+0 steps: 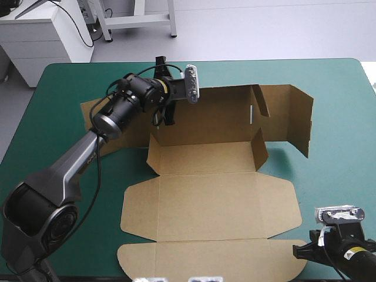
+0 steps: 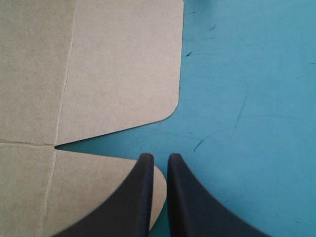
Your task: Fold the box
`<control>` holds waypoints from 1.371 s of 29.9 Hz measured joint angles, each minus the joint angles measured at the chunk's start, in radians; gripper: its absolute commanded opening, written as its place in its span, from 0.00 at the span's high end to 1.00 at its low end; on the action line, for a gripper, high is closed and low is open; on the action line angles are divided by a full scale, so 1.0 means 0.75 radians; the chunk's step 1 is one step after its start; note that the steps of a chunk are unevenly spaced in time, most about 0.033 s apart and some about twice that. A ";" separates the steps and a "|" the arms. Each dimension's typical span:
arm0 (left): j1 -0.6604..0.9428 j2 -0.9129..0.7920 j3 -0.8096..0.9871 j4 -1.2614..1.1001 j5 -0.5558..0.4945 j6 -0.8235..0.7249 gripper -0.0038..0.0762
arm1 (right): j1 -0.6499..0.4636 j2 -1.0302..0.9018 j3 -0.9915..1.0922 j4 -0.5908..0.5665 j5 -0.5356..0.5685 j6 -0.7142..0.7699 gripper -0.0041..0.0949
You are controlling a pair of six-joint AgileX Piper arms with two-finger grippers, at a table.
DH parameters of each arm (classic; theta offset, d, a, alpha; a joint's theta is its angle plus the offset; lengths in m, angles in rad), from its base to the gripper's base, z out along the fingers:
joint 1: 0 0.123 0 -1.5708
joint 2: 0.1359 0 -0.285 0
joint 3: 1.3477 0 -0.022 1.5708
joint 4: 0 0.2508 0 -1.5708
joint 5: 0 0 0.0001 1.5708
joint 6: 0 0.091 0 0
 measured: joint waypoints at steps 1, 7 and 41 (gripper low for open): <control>-0.034 0.000 0.000 0.056 -0.007 -0.045 0.96 | 0.000 0.000 0.000 0.000 0.000 0.000 0.87; -0.246 0.000 0.000 0.398 0.018 -0.342 0.96 | 0.000 0.000 0.000 0.000 0.000 0.000 0.87; -0.605 -0.004 0.371 1.351 -0.096 -1.310 0.96 | 0.000 0.000 -0.065 0.047 -0.040 0.043 0.87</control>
